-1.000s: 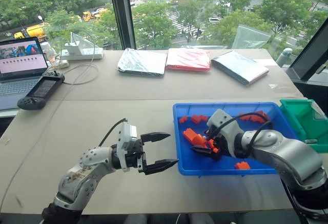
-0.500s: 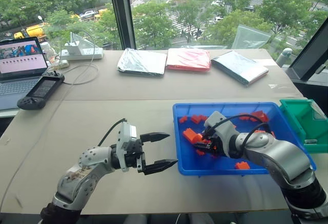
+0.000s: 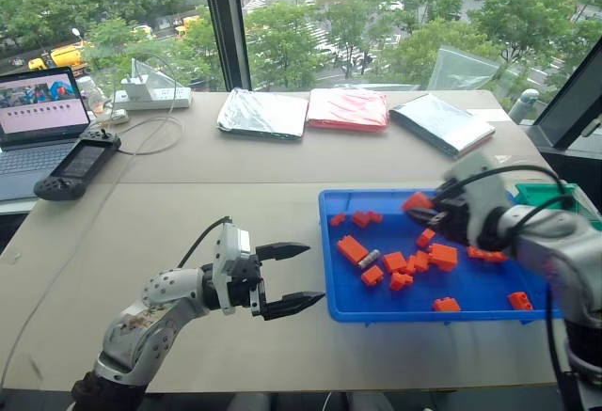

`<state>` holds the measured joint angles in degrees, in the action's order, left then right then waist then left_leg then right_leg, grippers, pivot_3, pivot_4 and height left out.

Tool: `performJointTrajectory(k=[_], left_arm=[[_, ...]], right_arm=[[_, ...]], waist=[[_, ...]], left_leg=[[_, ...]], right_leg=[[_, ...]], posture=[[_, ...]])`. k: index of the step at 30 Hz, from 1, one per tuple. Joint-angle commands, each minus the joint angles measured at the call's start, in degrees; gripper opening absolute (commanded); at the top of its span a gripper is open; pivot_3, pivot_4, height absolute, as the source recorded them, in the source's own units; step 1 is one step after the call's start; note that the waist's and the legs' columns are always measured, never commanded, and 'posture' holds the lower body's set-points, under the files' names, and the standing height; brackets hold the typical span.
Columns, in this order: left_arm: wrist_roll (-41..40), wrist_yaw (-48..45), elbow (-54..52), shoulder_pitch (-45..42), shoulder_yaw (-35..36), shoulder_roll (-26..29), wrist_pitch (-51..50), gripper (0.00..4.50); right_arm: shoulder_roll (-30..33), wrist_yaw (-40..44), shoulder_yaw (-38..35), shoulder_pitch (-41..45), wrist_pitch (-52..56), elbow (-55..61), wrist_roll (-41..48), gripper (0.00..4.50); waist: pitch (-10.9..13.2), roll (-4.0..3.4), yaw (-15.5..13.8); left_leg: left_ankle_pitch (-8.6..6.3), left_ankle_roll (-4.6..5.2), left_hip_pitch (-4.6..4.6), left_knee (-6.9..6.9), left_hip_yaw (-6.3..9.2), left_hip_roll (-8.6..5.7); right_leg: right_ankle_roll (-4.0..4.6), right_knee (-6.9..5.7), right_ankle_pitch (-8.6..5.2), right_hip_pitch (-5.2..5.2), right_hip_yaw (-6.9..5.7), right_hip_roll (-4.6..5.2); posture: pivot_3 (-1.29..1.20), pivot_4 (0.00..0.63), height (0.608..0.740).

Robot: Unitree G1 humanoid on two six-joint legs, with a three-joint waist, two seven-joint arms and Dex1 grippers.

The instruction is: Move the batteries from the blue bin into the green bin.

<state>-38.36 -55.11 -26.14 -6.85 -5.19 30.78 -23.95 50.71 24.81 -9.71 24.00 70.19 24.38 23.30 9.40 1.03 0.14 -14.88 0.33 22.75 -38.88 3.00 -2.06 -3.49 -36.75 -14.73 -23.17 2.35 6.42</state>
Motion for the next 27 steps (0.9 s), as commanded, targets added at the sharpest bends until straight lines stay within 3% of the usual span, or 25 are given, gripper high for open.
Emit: performJointTrajectory(k=[1, 4, 5, 11, 12, 19, 27], left_arm=[[-0.7, 0.0, -2.3, -0.6, 0.9, 0.1, 0.5, 4.50], [-0.7, 0.0, -2.3, -0.6, 0.9, 0.0, 0.7, 4.50], [-0.7, -0.1, -2.3, -0.7, 0.9, -0.1, 0.9, 4.50], [-0.6, -0.2, -2.5, -0.7, 0.9, -0.1, 1.0, 4.50], [-0.6, -0.2, -2.5, -0.7, 0.9, 0.0, 1.0, 4.50], [-0.6, -0.2, -2.6, -1.0, 0.7, 0.0, 0.8, 4.50], [-0.4, -0.3, -2.2, -1.6, 0.2, -0.2, 0.7, 4.50]], right_arm=[[1.1, -2.1, -1.9, -2.2, -3.1, -2.7, -3.9, 1.42], [0.9, -2.8, -1.1, -3.7, -4.2, -3.0, -5.4, 1.42], [0.4, -3.4, -1.4, -4.0, -4.2, -3.5, -5.9, 2.42], [1.9, -1.8, -1.2, -4.7, -6.7, -2.6, -7.4, 4.33], [1.8, -0.7, -1.2, -3.9, -7.7, -1.5, -6.7, 4.46], [0.3, 9.9, -0.2, -1.8, -10.3, 7.4, 2.6, 4.46], [4.1, 22.5, 13.6, -0.2, -15.6, 6.9, 2.9, 4.46]], waist=[[0.0, 0.00, 0.1], [0.0, -0.03, 1.0], [0.0, -0.03, 1.0], [0.0, -0.03, 0.5], [0.0, -0.02, 0.5], [0.0, -0.03, 0.7], [0.0, 0.00, 0.5]], left_leg=[[0.00, 0.00, -0.01, 0.00, -0.04, 0.01], [0.00, 0.00, -0.02, 0.05, -0.08, 0.07], [0.00, 0.00, -0.04, 0.05, -0.07, 0.10], [0.00, 0.00, -0.02, 0.00, -0.07, 0.06], [0.00, 0.00, -0.01, 0.00, -0.06, 0.06], [0.00, 0.00, -0.03, 0.02, -0.01, 0.12], [0.00, 0.00, -0.02, -0.03, -0.01, 0.08]], right_leg=[[0.00, -0.01, 0.00, -0.01, 0.03, 0.00], [0.01, -0.04, 0.00, -0.08, 0.11, -0.06], [0.02, -0.06, -0.01, -0.08, 0.12, -0.09], [0.01, -0.05, -0.01, -0.05, 0.10, -0.05], [0.01, -0.04, 0.00, -0.05, 0.10, -0.05], [0.02, -0.04, -0.01, -0.04, 0.07, -0.12], [0.01, -0.01, 0.00, 0.00, 0.04, -0.06]], posture=[[0.00, 0.150, 0.740], [0.00, 0.150, 0.740], [0.00, 0.150, 0.740], [0.00, 0.150, 0.740], [0.00, 0.150, 0.740], [0.00, 0.150, 0.740], [0.00, 0.150, 0.740]])
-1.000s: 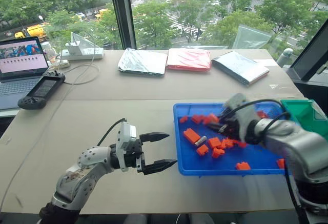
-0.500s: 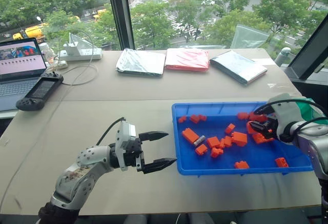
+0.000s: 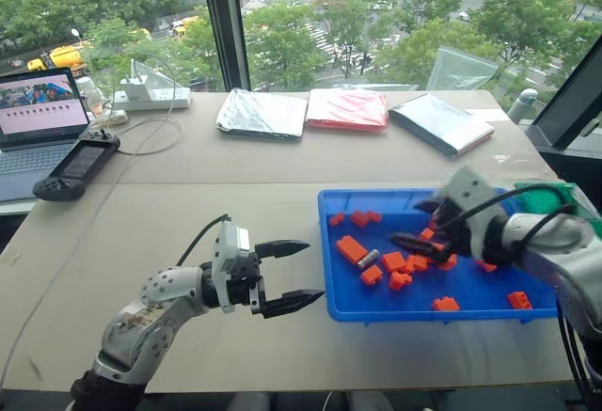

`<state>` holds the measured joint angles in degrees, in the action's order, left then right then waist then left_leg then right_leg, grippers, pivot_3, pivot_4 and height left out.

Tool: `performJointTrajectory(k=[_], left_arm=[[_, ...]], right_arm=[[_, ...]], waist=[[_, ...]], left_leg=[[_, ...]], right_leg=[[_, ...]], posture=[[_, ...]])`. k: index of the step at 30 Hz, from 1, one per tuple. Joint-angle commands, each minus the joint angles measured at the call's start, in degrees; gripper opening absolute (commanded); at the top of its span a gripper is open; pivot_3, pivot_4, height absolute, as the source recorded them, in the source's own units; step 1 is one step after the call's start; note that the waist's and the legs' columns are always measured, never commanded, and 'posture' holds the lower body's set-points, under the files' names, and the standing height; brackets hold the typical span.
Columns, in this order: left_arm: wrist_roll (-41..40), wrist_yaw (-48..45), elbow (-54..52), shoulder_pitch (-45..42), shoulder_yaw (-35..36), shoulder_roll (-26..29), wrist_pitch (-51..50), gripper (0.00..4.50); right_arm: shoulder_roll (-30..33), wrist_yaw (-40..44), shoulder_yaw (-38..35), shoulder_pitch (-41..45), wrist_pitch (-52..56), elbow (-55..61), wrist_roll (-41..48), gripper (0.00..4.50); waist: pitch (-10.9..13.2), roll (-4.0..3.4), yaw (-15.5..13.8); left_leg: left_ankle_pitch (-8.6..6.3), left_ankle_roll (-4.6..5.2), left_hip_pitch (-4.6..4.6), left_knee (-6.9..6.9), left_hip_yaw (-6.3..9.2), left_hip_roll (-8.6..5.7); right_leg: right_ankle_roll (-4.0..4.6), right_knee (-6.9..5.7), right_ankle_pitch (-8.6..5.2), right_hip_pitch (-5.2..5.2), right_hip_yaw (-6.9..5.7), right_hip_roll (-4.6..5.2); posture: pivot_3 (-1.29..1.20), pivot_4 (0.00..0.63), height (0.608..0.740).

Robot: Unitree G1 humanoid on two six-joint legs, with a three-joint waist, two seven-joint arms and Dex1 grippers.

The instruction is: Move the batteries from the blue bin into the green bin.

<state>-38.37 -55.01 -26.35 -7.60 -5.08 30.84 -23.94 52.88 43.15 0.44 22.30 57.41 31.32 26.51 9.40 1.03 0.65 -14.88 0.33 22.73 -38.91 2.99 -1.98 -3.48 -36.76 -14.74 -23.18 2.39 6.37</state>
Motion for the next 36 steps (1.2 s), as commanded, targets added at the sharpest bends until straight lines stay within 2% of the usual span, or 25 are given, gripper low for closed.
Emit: performJointTrajectory(k=[1, 7, 18, 28, 31, 34, 36], left_arm=[[-0.4, -0.4, -2.0, -0.9, 0.1, -0.2, 0.6, 4.50], [-0.4, 0.1, -2.4, -0.3, 0.2, -0.3, 0.7, 4.50], [-0.3, 0.6, -2.8, 0.2, 0.3, -0.3, 0.8, 4.50], [-0.1, 0.7, -2.8, 0.5, 0.2, -0.6, 1.1, 4.50], [0.0, 0.6, -2.6, 0.4, 0.2, -0.7, 1.2, 4.50], [0.0, 0.5, -2.4, 0.4, 0.2, -0.7, 1.3, 4.50], [0.0, 0.4, -2.3, 0.4, 0.2, -0.8, 1.4, 4.50]], right_arm=[[2.4, 4.5, 4.9, 1.6, -2.9, -0.8, -1.2, 4.46], [3.8, 5.9, 8.9, 0.6, -2.1, -0.5, -2.2, 4.46], [-0.7, 3.4, 16.6, 2.2, 2.0, 0.0, -4.2, 4.46], [-2.3, 1.3, 20.2, 2.7, 3.0, -3.8, -7.4, 4.46], [-2.1, 1.5, 20.7, 2.8, 2.7, -3.8, -7.7, 3.74], [-2.1, 1.5, 20.8, 2.7, 2.2, -3.8, -8.3, 2.81], [-2.2, 1.7, 20.8, 2.6, 1.6, -3.6, -8.7, 2.01]], waist=[[0.0, 0.00, 0.0], [0.0, 0.00, 0.0], [0.0, 0.00, 0.0], [-0.1, 0.20, 0.0], [-0.1, 0.23, -0.1], [-0.1, 0.23, 0.0], [-0.1, 0.23, 0.0]], left_leg=[[0.00, 0.00, 0.00, 0.00, 0.00, 0.00], [0.00, 0.00, 0.00, 0.00, 0.01, 0.00], [0.00, 0.00, 0.00, 0.00, 0.02, -0.01], [0.00, 0.00, -0.10, 0.00, 0.03, -0.01], [0.00, 0.00, -0.13, 0.00, 0.03, -0.01], [0.00, 0.00, -0.12, 0.00, 0.03, -0.02], [0.00, 0.00, -0.12, 0.00, 0.02, -0.02]], right_leg=[[0.00, 0.00, 0.00, 0.00, 0.00, 0.00], [0.00, 0.00, 0.00, -0.01, 0.00, 0.00], [0.00, -0.01, 0.00, -0.02, 0.00, 0.01], [0.00, -0.01, 0.00, 0.06, -0.01, 0.00], [0.00, -0.01, 0.00, 0.09, -0.01, 0.01], [0.00, -0.04, 0.00, 0.06, 0.01, 0.01], [0.00, -0.04, 0.00, 0.05, 0.01, 0.01]], posture=[[0.00, 0.150, 0.740], [0.00, 0.150, 0.740], [0.00, 0.150, 0.740], [0.00, 0.150, 0.740], [0.00, 0.150, 0.740], [0.00, 0.150, 0.740], [0.00, 0.150, 0.740]])
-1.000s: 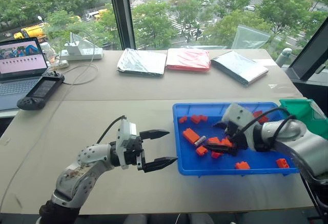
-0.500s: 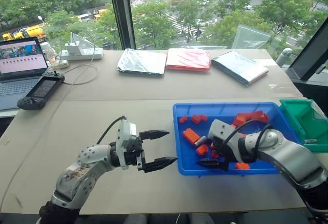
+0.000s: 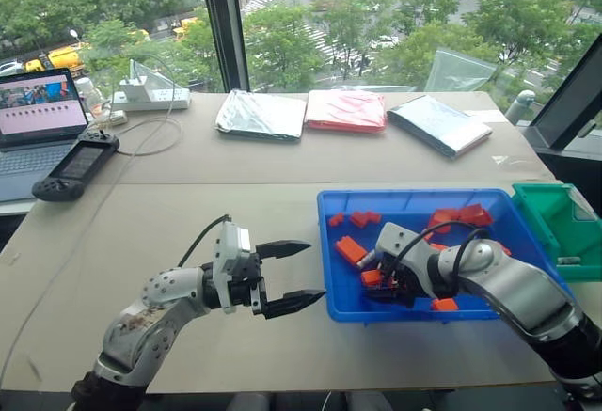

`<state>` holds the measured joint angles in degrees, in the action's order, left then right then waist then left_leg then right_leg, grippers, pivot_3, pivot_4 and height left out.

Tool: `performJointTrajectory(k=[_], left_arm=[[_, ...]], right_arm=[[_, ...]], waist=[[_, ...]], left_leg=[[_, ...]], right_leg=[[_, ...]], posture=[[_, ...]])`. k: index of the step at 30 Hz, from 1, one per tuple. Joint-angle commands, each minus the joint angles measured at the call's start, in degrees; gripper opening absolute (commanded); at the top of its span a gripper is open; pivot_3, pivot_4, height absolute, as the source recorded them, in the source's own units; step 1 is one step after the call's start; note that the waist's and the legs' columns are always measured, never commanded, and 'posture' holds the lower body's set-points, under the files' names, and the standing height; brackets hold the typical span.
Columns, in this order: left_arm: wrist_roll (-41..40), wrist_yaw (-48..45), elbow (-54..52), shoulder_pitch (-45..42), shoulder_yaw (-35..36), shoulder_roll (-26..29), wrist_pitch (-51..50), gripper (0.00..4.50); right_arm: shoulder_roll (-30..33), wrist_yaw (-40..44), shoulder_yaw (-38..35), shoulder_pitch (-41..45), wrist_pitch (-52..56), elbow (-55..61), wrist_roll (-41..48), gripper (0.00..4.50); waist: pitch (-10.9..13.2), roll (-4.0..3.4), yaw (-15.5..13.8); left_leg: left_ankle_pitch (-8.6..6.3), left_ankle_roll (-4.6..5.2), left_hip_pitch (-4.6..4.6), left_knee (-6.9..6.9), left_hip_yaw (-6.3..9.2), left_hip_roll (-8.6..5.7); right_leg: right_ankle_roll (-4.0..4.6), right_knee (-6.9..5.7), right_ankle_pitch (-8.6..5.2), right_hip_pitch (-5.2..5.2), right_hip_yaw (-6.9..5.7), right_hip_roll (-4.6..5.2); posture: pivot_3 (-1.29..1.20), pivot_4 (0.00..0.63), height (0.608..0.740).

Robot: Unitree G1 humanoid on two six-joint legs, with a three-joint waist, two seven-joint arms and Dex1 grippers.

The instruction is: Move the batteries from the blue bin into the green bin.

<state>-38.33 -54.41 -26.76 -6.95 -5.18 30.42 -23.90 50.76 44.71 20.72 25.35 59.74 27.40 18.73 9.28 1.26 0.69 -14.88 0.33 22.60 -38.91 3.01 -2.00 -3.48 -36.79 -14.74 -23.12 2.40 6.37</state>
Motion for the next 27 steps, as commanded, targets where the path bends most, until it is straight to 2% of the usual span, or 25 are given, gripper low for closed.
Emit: performJointTrajectory(k=[1, 2, 8, 17, 19, 21, 23, 24, 27], left_arm=[[0.0, -0.2, -1.9, -0.2, 0.3, -0.4, 1.4, 4.50], [0.0, -0.2, -1.8, -0.2, 0.2, -0.4, 1.4, 4.50], [0.1, -0.5, -1.6, 0.0, 0.2, -0.5, 1.5, 4.50], [0.1, -0.6, -1.8, 0.7, 0.4, -0.5, 1.7, 4.50], [0.1, -0.7, -1.7, 0.7, 0.4, -0.5, 1.8, 4.50], [0.0, -0.9, -1.6, 0.7, 0.3, -0.5, 1.7, 4.50], [-0.1, -1.0, -1.5, 0.6, 0.2, -0.5, 1.6, 4.50], [-0.1, -1.1, -1.5, 0.6, 0.2, -0.6, 1.6, 4.50], [-0.1, -1.3, -1.4, 0.5, 0.1, -0.5, 1.6, 4.50]], right_arm=[[-0.2, 0.2, 0.4, -0.5, -0.8, 0.3, -0.9, 1.74], [-0.4, 0.0, 0.3, -0.4, -0.7, 0.3, -1.0, 1.46], [0.4, 0.8, -1.7, -0.4, -0.7, 2.1, -0.5, 1.44], [5.8, 2.7, -27.1, -6.7, 3.3, 6.3, 8.1, 1.44], [6.1, 0.2, -30.2, -7.3, 3.3, 4.5, 6.7, 1.44], [5.1, -6.0, -32.0, -5.4, 3.0, -0.8, 2.6, 1.44], [3.6, -10.3, -33.9, -4.1, 2.6, -4.4, 0.7, 2.44], [3.7, -9.7, -33.8, -4.4, 1.8, -3.8, 1.1, 2.61], [2.9, -7.3, -32.4, -4.3, 2.3, 0.7, 4.4, 3.67]], waist=[[0.0, 0.00, 0.0], [0.0, 0.00, 0.0], [0.0, 0.00, 0.0], [0.0, 0.00, -0.5], [0.0, 0.00, -0.6], [0.0, 0.00, -0.5], [0.0, 0.00, -0.4], [0.0, -0.01, -0.4], [0.0, -0.02, -0.3]], left_leg=[[0.00, 0.00, 0.00, 0.00, 0.00, 0.00], [0.00, 0.00, 0.00, 0.00, 0.00, 0.00], [0.00, 0.00, 0.00, 0.00, 0.00, 0.00], [0.00, 0.00, 0.06, 0.01, 0.02, -0.01], [0.00, 0.01, 0.06, 0.01, 0.00, -0.01], [0.00, 0.01, 0.05, 0.01, -0.02, -0.01], [0.00, 0.00, 0.03, 0.00, -0.05, 0.00], [0.01, -0.01, 0.04, 0.00, -0.06, -0.02], [0.01, -0.01, 0.03, 0.06, -0.05, 0.00]], right_leg=[[0.00, 0.00, 0.00, 0.00, 0.00, 0.00], [0.00, 0.00, 0.00, 0.00, 0.00, 0.00], [0.00, 0.00, 0.00, 0.00, 0.00, 0.00], [0.00, 0.01, 0.00, -0.02, -0.02, 0.01], [0.00, 0.02, 0.00, -0.02, -0.01, 0.01], [0.00, 0.01, 0.00, -0.02, 0.00, 0.01], [0.00, 0.00, 0.00, -0.01, 0.01, 0.01], [0.00, -0.01, 0.00, -0.02, 0.03, 0.02], [0.00, -0.03, 0.00, -0.05, 0.02, 0.00]], posture=[[0.00, 0.150, 0.740], [0.00, 0.150, 0.740], [0.00, 0.150, 0.740], [0.00, 0.150, 0.740], [0.00, 0.150, 0.740], [0.00, 0.150, 0.740], [0.00, 0.150, 0.740], [0.00, 0.150, 0.740], [0.00, 0.150, 0.740]])
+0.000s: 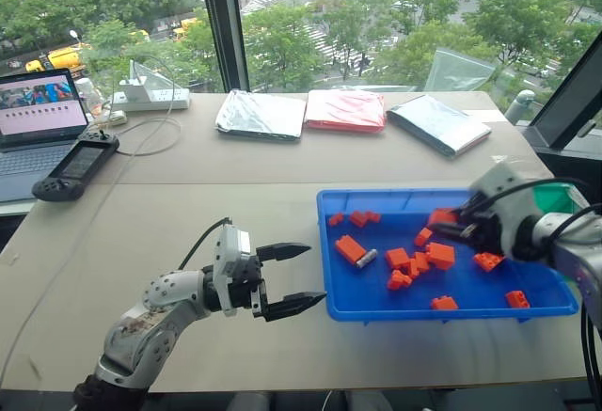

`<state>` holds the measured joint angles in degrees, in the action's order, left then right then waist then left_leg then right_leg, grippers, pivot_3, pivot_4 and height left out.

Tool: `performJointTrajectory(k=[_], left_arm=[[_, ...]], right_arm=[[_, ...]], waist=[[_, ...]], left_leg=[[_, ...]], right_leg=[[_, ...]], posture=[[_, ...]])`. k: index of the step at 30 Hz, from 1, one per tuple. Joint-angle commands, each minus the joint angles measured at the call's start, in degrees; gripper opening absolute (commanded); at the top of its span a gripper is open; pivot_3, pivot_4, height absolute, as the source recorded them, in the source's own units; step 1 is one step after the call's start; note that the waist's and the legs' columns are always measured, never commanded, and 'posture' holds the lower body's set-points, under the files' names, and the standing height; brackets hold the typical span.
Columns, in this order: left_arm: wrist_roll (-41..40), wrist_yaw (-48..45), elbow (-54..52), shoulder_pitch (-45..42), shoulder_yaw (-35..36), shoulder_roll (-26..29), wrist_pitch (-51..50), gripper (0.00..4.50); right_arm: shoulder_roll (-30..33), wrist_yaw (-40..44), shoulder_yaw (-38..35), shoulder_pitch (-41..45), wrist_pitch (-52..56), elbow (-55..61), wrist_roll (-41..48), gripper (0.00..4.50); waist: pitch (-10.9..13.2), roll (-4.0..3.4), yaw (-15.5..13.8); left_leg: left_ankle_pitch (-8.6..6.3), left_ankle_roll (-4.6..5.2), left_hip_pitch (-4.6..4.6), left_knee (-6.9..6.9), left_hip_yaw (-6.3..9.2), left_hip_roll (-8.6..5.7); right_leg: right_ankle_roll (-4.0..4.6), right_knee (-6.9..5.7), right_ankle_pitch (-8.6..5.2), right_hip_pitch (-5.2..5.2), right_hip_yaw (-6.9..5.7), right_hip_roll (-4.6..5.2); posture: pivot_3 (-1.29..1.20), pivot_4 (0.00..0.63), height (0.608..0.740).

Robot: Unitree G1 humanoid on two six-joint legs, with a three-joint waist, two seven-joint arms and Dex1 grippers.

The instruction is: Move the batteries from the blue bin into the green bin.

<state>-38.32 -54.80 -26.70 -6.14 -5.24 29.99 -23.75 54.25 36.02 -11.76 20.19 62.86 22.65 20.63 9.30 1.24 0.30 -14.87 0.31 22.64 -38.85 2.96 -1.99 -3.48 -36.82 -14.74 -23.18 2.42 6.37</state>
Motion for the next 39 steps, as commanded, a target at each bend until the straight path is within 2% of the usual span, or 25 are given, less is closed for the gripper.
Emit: performJointTrajectory(k=[1, 2, 3, 9, 14, 19, 28, 37, 39], left_arm=[[0.0, -0.9, -1.4, -0.4, 0.1, -0.1, 1.4, 4.50], [0.0, -0.9, -1.3, -0.4, 0.1, -0.1, 1.4, 4.50], [0.0, -0.9, -1.3, -0.4, 0.1, -0.1, 1.4, 4.50], [0.0, -0.8, -1.5, -0.3, 0.1, -0.1, 1.3, 4.50], [-0.1, -0.5, -1.6, -0.6, 0.0, -0.4, 1.1, 4.50], [0.0, -0.2, -1.8, -0.6, 0.1, -0.4, 1.0, 4.50], [-0.1, 0.7, -2.2, -0.7, 0.2, -0.5, 0.7, 4.50], [-0.2, 1.2, -2.2, -1.4, -0.1, -0.6, 0.5, 4.50], [-0.3, 1.3, -2.2, -1.6, -0.2, -0.7, 0.4, 4.50]], right_arm=[[-1.2, 1.7, 0.8, 1.1, 0.0, 6.7, 3.7, 4.00], [-2.0, 2.4, 1.7, 1.1, 0.8, 8.6, 5.3, 4.31], [-2.9, 2.8, 2.7, 1.3, 1.5, 10.3, 6.8, 4.41], [-8.8, 1.3, 10.1, 3.2, 4.7, 15.8, 11.1, 4.41], [-10.2, -1.7, 20.7, 5.3, 3.2, 12.9, 6.5, 4.41], [-10.3, -4.8, 24.7, 7.1, 1.9, 7.9, 1.3, 4.41], [-13.7, -6.8, 27.6, 5.6, 3.7, 5.8, -0.6, 4.41], [-13.5, -7.1, 29.2, 4.2, 4.5, 4.7, -1.5, 4.41], [-12.8, -7.2, 30.1, 4.2, 4.2, 4.4, -2.2, 3.91]], waist=[[0.0, 0.00, 0.1], [0.0, 0.00, 0.3], [0.0, 0.00, 0.4], [0.0, 0.00, 0.4], [0.0, 0.01, 0.3], [0.0, 0.00, 0.4], [0.0, 0.00, 0.4], [0.0, 0.00, 0.4], [0.0, 0.00, 0.4]], left_leg=[[0.00, 0.00, 0.00, 0.00, 0.01, 0.03], [0.00, 0.00, 0.00, 0.00, 0.02, 0.03], [0.00, 0.00, 0.00, 0.00, 0.01, 0.04], [0.00, 0.00, 0.01, -0.02, 0.04, 0.03], [0.00, 0.01, 0.01, -0.04, 0.06, -0.02], [0.00, 0.00, 0.01, -0.04, 0.05, -0.04], [0.00, 0.00, 0.01, -0.02, 0.07, -0.03], [0.00, 0.00, -0.02, -0.03, 0.08, -0.03], [0.00, 0.00, -0.02, -0.03, 0.08, -0.03]], right_leg=[[0.00, 0.00, 0.00, 0.00, 0.00, -0.03], [0.00, 0.00, 0.00, 0.00, 0.00, -0.03], [0.00, 0.01, 0.00, 0.00, 0.01, -0.03], [0.00, 0.03, 0.00, 0.02, 0.00, -0.02], [0.00, 0.02, 0.00, 0.03, -0.03, 0.03], [0.00, 0.01, 0.00, 0.00, -0.02, 0.03], [0.00, -0.01, 0.00, -0.02, -0.02, 0.01], [0.00, -0.01, 0.00, 0.02, -0.03, 0.01], [0.00, -0.01, 0.00, 0.02, -0.03, 0.01]], posture=[[0.00, 0.150, 0.740], [0.00, 0.150, 0.740], [0.00, 0.150, 0.740], [0.00, 0.150, 0.740], [0.00, 0.150, 0.740], [0.00, 0.150, 0.740], [0.00, 0.150, 0.740], [0.00, 0.150, 0.740], [0.00, 0.150, 0.740]])
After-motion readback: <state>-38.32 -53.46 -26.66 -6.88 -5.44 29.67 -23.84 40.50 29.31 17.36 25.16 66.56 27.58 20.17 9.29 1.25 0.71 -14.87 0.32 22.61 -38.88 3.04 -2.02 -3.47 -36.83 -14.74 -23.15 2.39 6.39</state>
